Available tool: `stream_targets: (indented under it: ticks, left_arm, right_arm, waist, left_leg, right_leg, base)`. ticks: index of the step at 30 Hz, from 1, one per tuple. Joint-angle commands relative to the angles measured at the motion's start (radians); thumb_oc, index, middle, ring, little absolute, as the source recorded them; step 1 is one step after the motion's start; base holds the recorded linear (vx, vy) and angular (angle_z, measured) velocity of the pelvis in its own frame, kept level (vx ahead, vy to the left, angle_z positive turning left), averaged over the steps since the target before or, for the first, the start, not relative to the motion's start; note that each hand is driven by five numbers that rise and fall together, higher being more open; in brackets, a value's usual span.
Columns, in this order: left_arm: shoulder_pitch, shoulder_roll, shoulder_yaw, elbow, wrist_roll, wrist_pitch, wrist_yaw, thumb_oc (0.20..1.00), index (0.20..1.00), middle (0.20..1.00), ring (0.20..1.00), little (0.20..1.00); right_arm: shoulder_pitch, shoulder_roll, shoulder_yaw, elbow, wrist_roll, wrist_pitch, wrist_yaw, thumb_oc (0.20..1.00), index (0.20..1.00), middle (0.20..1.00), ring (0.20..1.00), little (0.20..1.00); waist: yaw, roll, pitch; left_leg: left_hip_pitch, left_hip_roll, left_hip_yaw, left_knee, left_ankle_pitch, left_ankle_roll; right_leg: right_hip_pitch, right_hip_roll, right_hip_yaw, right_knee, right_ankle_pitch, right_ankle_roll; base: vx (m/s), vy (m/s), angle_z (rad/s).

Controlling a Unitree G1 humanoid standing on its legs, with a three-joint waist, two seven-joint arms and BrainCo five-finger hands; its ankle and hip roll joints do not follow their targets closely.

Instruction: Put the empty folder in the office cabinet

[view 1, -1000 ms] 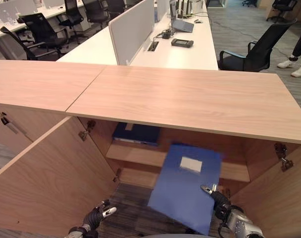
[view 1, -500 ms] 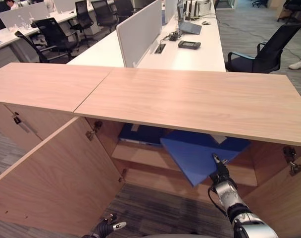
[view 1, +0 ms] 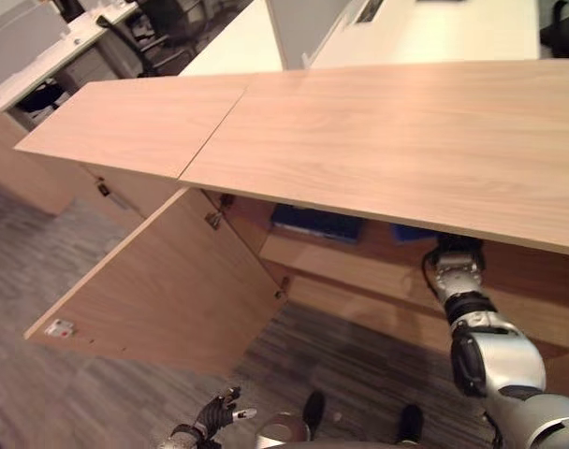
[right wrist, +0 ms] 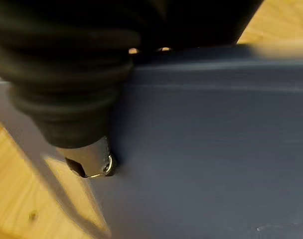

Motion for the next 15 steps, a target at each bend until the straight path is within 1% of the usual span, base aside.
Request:
stream_targets:
  ticks: [1, 4, 5, 10, 13, 15]
  left_arm:
    - [-0.093, 0.068, -0.042, -0.025, -0.018, -0.045, 0.001, 1.000, 1.000, 1.000, 1.000, 1.000]
    - [-0.107, 0.077, -0.046, -0.039, -0.024, -0.044, -0.004, 1.000, 1.000, 1.000, 1.000, 1.000]
    - [-0.108, 0.077, -0.046, -0.040, -0.024, -0.044, -0.004, 1.000, 1.000, 1.000, 1.000, 1.000]
    - [-0.120, 0.079, -0.042, -0.035, -0.034, -0.043, -0.003, 1.000, 1.000, 1.000, 1.000, 1.000]
    - [-0.121, 0.077, -0.043, -0.022, -0.031, -0.040, -0.001, 1.000, 1.000, 1.000, 1.000, 1.000]
    - [-0.117, 0.071, -0.048, -0.005, -0.026, -0.037, -0.001, 1.000, 1.000, 1.000, 1.000, 1.000]
  right_arm:
    - [-0.109, -0.075, -0.035, 0.014, 0.026, -0.047, 0.009, 0.200, 0.200, 0.200, 0.200, 0.200]
    - [-0.123, -0.132, -0.057, 0.046, 0.047, -0.051, 0.008, 0.200, 0.200, 0.200, 0.200, 0.200]
    - [-0.125, -0.135, -0.057, 0.049, 0.049, -0.051, 0.009, 0.200, 0.200, 0.200, 0.200, 0.200]
    - [-0.132, -0.203, -0.072, 0.083, 0.055, -0.051, 0.003, 0.200, 0.200, 0.200, 0.200, 0.200]
    - [-0.127, -0.226, -0.082, 0.089, 0.055, -0.049, 0.000, 0.200, 0.200, 0.200, 0.200, 0.200]
    - [-0.126, -0.247, -0.096, 0.089, 0.059, -0.060, -0.005, 0.200, 0.200, 0.200, 0.200, 0.200]
  waist:
    - [0.001, -0.059, 0.038]
    - [0.000, -0.042, 0.046]
    - [0.001, -0.041, 0.046]
    - [-0.010, -0.022, 0.051]
    - [-0.023, -0.010, 0.048]
    - [-0.039, 0.004, 0.047]
  left_leg:
    - [-0.052, -0.049, 0.071, 0.016, -0.022, 0.011]
    - [-0.074, -0.049, 0.075, 0.030, -0.021, 0.007]
    - [-0.076, -0.049, 0.074, 0.031, -0.022, 0.007]
    - [-0.093, -0.038, 0.091, 0.051, -0.025, 0.000]
    - [-0.089, -0.027, 0.097, 0.047, -0.023, -0.007]
    - [-0.085, -0.014, 0.103, 0.044, -0.019, -0.017]
  right_leg:
    - [0.030, -0.044, 0.033, 0.144, -0.224, 0.063]
    - [-0.004, -0.052, 0.033, 0.182, -0.237, 0.064]
    - [-0.007, -0.052, 0.033, 0.186, -0.239, 0.063]
    - [-0.042, -0.058, 0.043, 0.235, -0.260, 0.064]
    - [-0.056, -0.058, 0.046, 0.259, -0.273, 0.064]
    - [-0.067, -0.049, 0.049, 0.276, -0.287, 0.060]
  base:
    - [-0.06, 0.027, 0.11]
    - [-0.03, 0.009, 0.15]
    - [-0.02, 0.003, 0.06]
    - [-0.01, -0.020, 0.01]
    - [0.00, -0.061, 0.00]
    - [-0.01, -0.091, 0.01]
